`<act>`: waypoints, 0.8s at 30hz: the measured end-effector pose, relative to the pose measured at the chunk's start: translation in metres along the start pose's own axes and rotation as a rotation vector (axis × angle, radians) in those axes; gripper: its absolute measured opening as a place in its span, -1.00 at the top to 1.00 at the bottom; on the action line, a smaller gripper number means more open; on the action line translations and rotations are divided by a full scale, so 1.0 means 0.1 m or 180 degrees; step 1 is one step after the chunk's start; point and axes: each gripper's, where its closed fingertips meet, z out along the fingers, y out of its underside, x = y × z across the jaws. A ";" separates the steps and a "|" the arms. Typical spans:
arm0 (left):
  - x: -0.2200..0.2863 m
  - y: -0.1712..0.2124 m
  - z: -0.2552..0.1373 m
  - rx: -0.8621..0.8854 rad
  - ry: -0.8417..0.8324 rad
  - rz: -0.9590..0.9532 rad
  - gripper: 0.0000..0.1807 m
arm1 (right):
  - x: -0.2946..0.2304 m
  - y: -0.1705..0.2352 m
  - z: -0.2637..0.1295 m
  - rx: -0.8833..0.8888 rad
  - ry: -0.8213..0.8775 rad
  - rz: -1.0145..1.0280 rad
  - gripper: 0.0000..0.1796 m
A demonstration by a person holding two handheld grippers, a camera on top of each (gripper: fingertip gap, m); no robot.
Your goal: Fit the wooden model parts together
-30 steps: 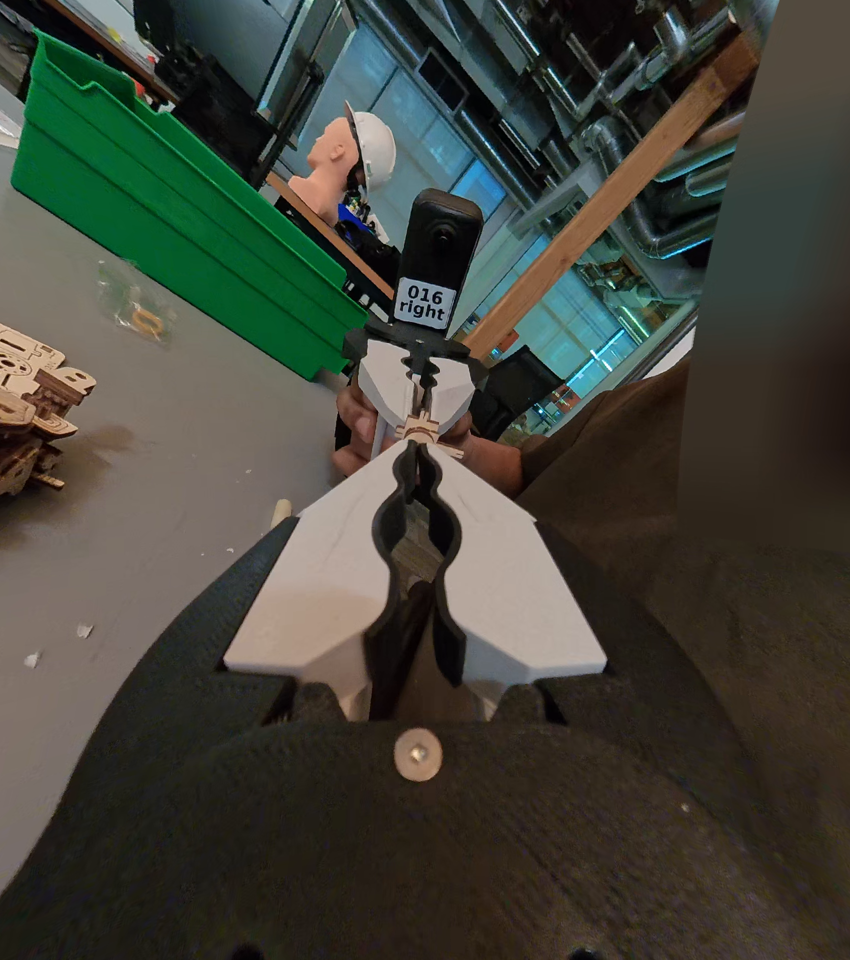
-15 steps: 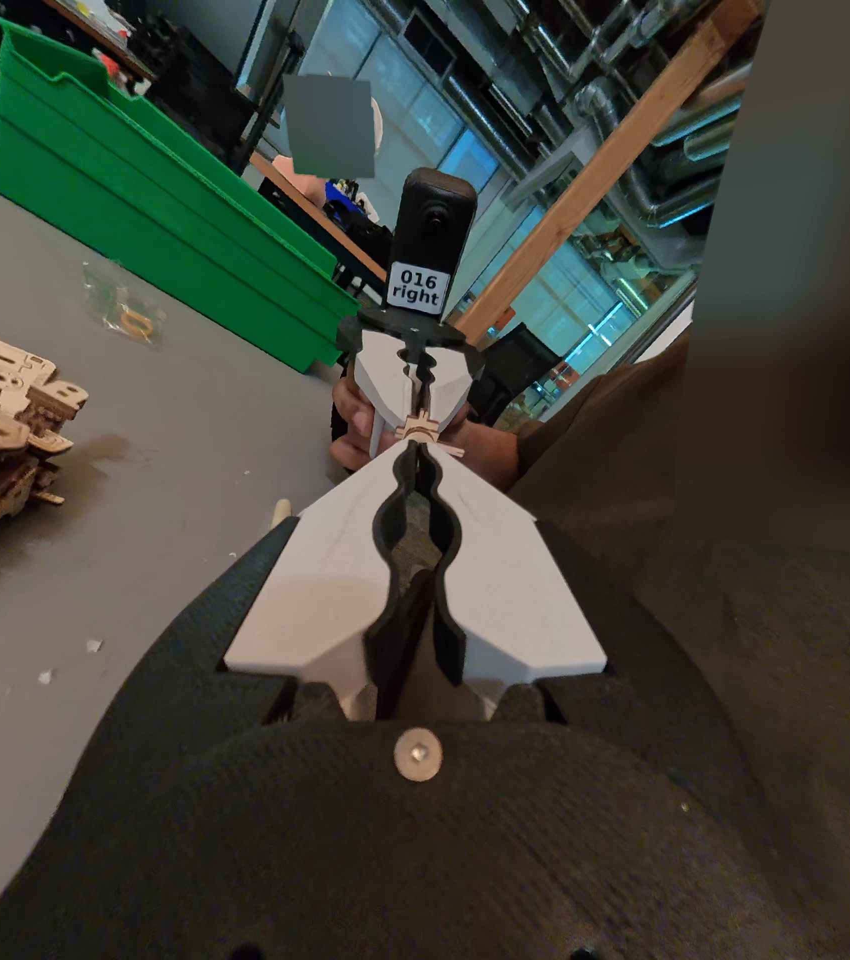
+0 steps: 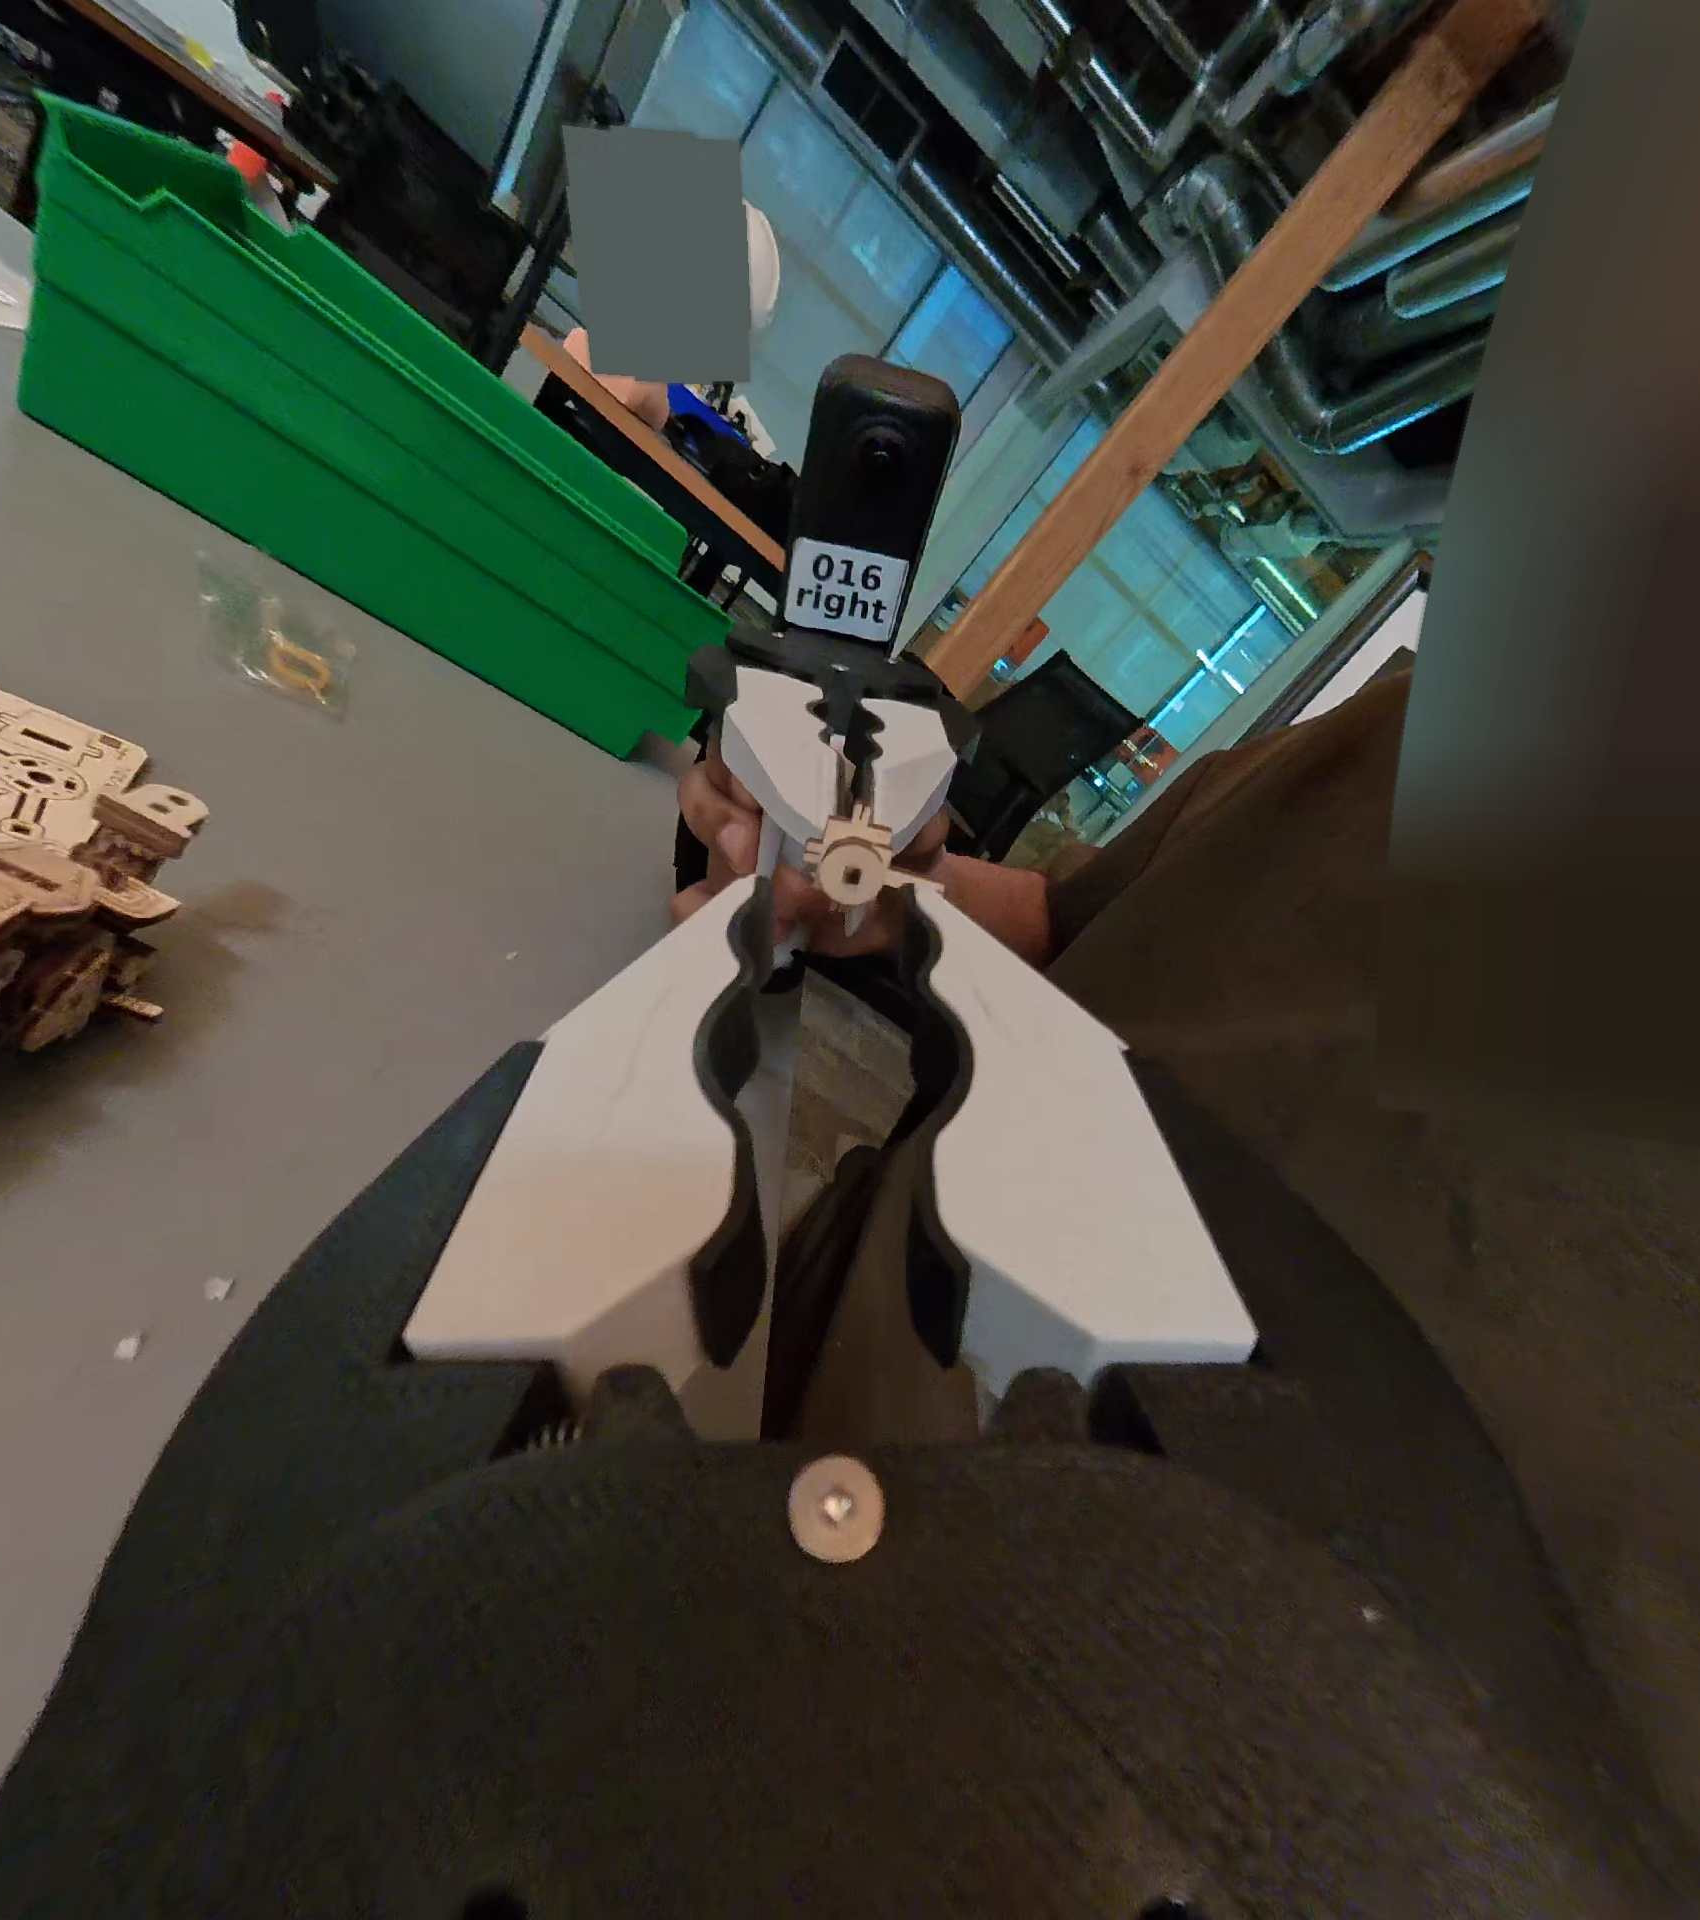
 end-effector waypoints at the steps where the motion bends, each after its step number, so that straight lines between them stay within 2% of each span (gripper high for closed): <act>1: -0.01 -0.02 -0.02 0.0021 -0.0008 0.0000 0.80 | 0.00 -0.01 -0.01 0.0022 -0.0002 0.0004 1.00; 11: 0.02 0.01 0.02 -0.0009 0.0022 -0.0035 0.92 | 0.01 -0.02 -0.01 0.0068 -0.0038 0.0078 1.00; 24: -0.02 0.07 0.02 -0.0215 -0.0099 -0.0076 0.94 | 0.05 0.04 0.01 -0.0017 0.0005 0.0078 1.00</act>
